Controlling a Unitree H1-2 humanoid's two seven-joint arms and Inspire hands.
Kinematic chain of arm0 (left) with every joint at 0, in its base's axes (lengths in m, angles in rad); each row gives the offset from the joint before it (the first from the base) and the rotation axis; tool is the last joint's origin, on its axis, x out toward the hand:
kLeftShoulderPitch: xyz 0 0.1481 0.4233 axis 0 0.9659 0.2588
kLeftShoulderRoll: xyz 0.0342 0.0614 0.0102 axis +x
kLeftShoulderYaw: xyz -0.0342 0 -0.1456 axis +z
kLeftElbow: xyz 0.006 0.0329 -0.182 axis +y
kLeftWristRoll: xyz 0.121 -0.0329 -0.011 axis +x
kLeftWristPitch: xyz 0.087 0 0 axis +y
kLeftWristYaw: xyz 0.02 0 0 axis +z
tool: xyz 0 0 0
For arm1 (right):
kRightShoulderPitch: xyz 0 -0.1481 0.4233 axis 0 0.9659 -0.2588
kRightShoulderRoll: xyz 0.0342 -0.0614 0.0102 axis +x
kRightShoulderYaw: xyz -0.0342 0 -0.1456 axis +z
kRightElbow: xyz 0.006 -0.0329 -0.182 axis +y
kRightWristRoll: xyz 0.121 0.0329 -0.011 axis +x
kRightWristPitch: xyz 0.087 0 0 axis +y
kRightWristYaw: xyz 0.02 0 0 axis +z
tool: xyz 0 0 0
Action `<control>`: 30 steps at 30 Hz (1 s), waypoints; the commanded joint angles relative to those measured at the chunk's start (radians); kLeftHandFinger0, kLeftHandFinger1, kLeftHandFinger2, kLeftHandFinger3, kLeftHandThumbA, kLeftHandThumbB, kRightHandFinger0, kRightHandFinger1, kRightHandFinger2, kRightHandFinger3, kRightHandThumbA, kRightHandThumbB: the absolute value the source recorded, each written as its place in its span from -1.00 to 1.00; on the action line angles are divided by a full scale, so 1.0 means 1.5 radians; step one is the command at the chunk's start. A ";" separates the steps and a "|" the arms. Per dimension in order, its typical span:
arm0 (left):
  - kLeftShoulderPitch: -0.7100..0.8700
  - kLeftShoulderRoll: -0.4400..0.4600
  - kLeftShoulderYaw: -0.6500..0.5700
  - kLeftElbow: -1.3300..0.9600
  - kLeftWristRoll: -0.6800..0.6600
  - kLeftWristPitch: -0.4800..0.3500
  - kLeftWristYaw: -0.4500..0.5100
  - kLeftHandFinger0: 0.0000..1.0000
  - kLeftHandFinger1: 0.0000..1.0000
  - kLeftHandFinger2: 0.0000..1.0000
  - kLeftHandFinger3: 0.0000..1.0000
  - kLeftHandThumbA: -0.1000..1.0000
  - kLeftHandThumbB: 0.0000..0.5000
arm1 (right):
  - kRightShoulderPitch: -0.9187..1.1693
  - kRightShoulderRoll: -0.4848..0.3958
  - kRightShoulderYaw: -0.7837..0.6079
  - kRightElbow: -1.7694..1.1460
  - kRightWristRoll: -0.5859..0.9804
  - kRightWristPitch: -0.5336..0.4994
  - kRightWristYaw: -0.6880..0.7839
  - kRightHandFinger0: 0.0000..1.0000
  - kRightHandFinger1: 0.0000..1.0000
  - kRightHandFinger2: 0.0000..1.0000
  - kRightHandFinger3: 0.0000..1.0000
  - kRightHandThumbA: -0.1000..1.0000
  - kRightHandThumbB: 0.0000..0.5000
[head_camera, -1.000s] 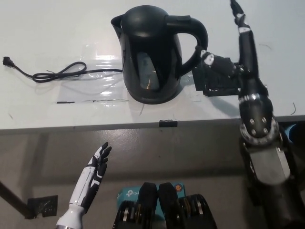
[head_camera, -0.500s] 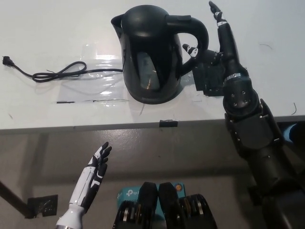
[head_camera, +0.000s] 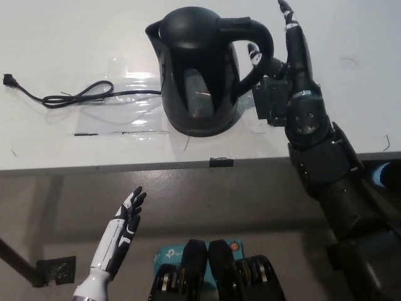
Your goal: Use the right hand to grab the handle of the kettle from the base and place it on the right side
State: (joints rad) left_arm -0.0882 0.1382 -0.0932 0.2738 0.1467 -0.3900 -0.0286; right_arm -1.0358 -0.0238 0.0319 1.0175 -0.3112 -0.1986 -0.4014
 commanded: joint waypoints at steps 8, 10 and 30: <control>-0.013 0.009 0.003 -0.020 -0.010 -0.021 -0.010 1.00 1.00 1.00 1.00 1.00 1.00 | -0.123 0.015 0.018 0.060 -0.054 -0.157 -0.257 -1.00 -0.30 0.56 0.52 -1.00 -0.52; -0.015 0.010 0.003 -0.017 -0.013 -0.025 -0.011 1.00 1.00 1.00 1.00 1.00 1.00 | -0.131 0.015 0.021 0.070 -0.052 -0.159 -0.255 -1.00 -0.37 0.43 0.36 -1.00 -0.43; -0.022 0.011 0.005 -0.008 -0.013 -0.032 -0.012 1.00 1.00 1.00 1.00 1.00 1.00 | -0.184 0.010 -0.001 0.102 0.013 -0.181 -0.254 -1.00 -0.95 0.07 0.07 -1.00 -0.71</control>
State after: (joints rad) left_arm -0.1057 0.1415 -0.0908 0.2769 0.1352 -0.3931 -0.0398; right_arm -1.1640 0.0070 0.0573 1.2198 -0.3350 -0.3683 -0.7177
